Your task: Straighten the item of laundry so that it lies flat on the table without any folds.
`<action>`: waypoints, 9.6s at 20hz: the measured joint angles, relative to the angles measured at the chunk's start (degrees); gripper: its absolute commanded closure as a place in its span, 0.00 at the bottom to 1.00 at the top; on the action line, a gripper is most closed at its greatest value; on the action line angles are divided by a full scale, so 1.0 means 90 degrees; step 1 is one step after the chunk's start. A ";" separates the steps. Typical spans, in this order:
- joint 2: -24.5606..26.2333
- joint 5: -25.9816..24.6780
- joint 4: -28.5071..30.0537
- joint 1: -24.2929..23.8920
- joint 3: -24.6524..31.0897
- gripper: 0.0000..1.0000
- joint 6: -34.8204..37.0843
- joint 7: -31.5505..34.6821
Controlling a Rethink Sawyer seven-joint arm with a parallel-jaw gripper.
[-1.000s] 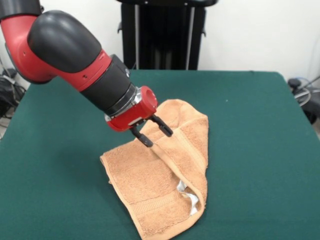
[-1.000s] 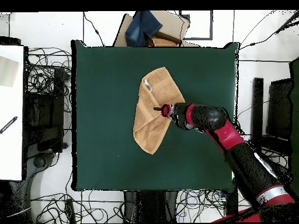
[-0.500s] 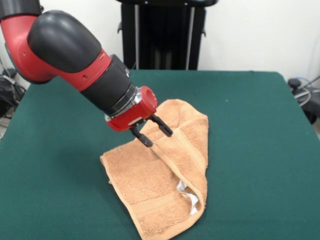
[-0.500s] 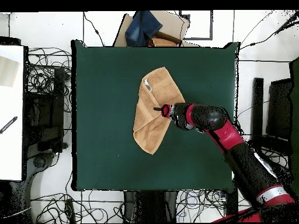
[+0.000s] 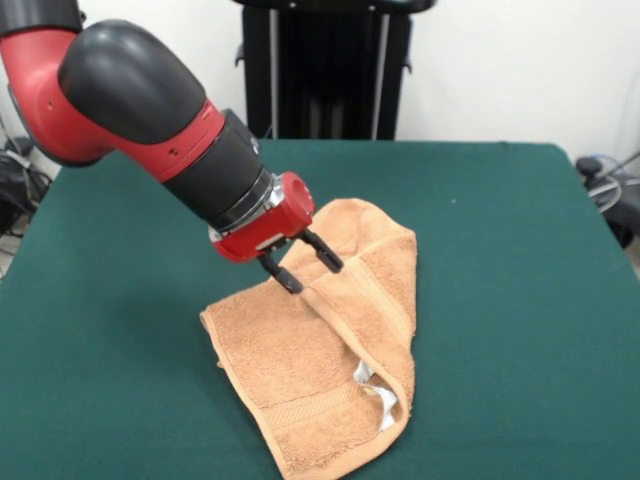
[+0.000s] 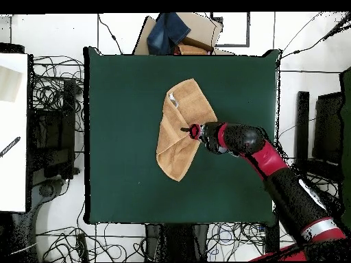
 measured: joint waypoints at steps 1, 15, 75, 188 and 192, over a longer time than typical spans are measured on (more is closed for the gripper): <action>-0.0003 -0.0008 -0.0002 0.0001 0.0000 0.00 -0.0001 0.0000; -0.0044 -0.0018 -0.0088 -0.0020 -0.0006 0.00 0.0011 0.0000; -0.0112 -0.0461 0.0833 0.0022 -0.0016 0.00 -0.1193 0.0000; 0.0340 -0.0463 0.0299 0.0047 -0.0038 1.00 -0.0365 0.0000; 0.0307 -0.0462 0.0338 0.0047 -0.0039 1.00 -0.0457 0.0000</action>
